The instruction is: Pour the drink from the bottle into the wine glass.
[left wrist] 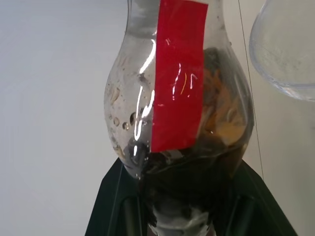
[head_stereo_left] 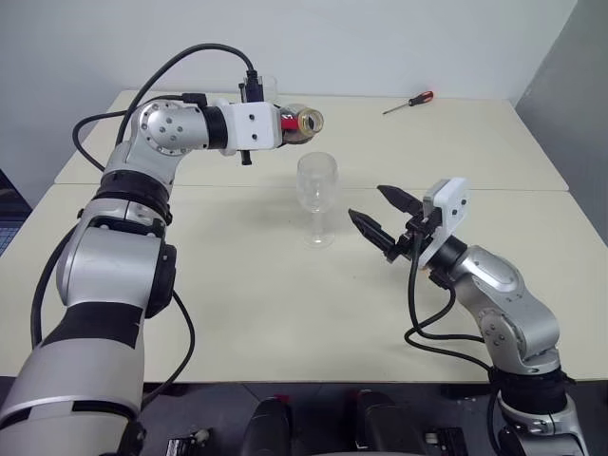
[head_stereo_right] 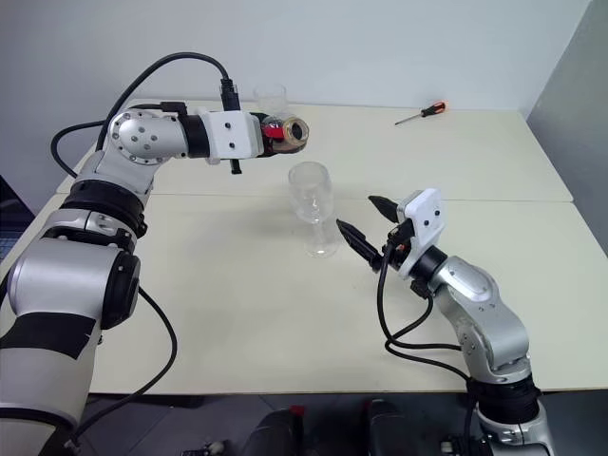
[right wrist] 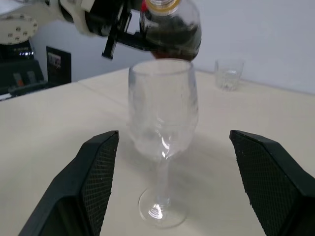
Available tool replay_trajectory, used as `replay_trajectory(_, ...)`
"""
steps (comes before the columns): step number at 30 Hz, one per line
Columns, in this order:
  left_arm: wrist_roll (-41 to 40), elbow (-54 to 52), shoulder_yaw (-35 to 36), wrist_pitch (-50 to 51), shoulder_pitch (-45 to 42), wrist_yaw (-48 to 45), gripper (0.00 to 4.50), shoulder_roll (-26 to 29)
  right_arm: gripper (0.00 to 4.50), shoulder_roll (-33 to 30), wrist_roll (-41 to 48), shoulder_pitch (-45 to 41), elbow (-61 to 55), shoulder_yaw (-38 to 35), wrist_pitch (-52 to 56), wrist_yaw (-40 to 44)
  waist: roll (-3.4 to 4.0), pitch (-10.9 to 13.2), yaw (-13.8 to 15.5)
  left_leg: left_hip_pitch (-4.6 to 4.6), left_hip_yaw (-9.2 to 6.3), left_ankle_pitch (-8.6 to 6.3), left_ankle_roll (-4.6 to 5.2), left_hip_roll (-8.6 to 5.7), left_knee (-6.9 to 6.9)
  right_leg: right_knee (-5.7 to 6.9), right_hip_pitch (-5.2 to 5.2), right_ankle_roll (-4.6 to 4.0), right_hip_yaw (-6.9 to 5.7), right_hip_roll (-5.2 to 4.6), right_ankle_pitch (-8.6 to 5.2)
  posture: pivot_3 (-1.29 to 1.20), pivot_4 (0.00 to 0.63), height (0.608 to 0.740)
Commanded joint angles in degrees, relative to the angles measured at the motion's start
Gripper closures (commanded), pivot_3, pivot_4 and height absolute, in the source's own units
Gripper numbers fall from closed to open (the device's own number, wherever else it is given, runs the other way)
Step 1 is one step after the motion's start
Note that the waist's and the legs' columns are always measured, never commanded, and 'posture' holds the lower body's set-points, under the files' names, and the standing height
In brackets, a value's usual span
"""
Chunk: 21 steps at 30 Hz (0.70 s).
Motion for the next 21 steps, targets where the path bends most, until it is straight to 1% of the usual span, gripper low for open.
replay_trajectory(1,-0.3,-0.5,0.5,-0.5,-3.3,1.3,3.26,0.5,0.64,1.1,-1.3,0.7,-0.9,-0.4,-5.0,-0.5,0.00,0.0,0.0,0.00,0.00,0.00,0.00,0.00,0.00,0.00,0.00,0.00,0.00,0.00,0.00,0.00,0.150,0.740)
replay_trajectory(9,1.1,0.0,-0.3,-0.7,-4.4,2.1,3.26,0.7,0.64,2.7,-5.2,2.5,1.3,2.0,-12.8,0.6,0.00,0.0,0.0,0.01,0.01,0.00,0.00,-0.01,0.01,0.01,0.00,0.00,0.00,-0.01,0.00,0.00,0.150,0.740)
replay_trajectory(21,3.4,0.4,-2.2,-1.3,-4.9,3.7,3.26,0.9,0.64,3.0,-7.5,3.8,6.9,4.6,-20.7,4.5,0.00,0.0,0.0,0.02,0.01,0.00,-0.01,0.00,0.02,0.03,0.00,0.00,0.00,-0.01,0.00,0.00,0.150,0.740)
